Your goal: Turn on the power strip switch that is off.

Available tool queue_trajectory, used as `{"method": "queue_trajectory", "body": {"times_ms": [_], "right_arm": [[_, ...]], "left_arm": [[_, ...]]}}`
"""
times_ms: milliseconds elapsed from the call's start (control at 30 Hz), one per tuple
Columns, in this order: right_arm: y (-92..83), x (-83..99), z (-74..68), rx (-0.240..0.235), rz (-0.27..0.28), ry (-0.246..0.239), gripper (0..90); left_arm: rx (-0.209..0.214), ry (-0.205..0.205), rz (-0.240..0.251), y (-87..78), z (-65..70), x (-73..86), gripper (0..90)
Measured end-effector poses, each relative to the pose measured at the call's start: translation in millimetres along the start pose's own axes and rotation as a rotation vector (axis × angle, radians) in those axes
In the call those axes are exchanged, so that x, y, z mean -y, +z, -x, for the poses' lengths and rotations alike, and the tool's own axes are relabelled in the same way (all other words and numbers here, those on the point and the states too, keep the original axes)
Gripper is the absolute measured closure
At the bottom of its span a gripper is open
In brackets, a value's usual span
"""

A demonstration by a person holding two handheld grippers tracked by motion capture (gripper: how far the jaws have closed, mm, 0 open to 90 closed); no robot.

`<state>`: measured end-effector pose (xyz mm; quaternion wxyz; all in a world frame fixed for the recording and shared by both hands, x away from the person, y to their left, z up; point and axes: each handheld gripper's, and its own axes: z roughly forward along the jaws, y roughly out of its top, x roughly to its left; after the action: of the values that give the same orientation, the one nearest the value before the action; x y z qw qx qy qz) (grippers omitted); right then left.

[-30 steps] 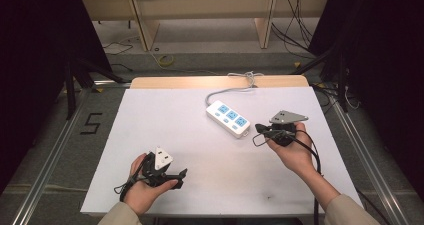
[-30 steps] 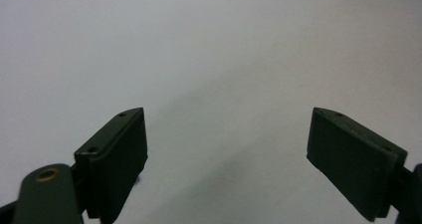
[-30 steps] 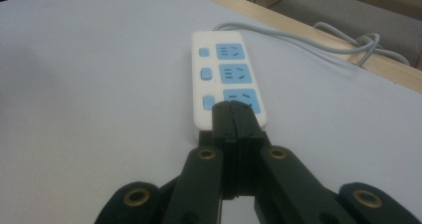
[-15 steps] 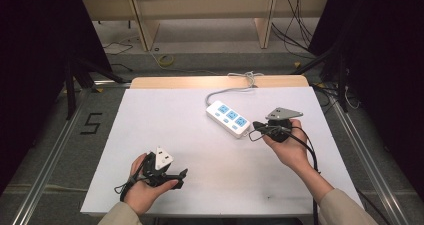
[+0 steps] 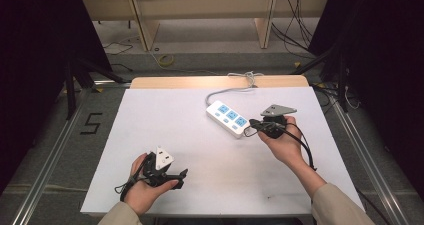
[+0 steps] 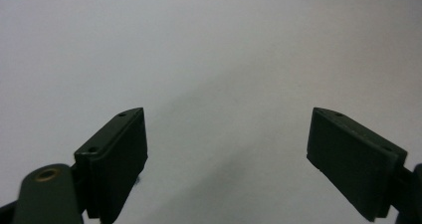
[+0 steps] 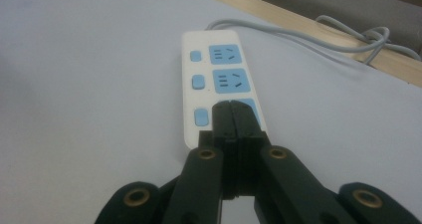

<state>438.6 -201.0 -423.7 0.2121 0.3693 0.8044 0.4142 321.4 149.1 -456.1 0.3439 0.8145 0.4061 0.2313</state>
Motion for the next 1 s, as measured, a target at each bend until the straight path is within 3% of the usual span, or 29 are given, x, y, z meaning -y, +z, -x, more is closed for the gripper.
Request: {"method": "queue_trajectory", "body": {"times_ms": [1000], "right_arm": [[29.2, -15.0, 3.1, 0.011, -0.023, 0.019, 90.0]], "left_arm": [[0.004, 0.002, 0.000, 0.4, 0.1, 0.1, 15.6]]}}
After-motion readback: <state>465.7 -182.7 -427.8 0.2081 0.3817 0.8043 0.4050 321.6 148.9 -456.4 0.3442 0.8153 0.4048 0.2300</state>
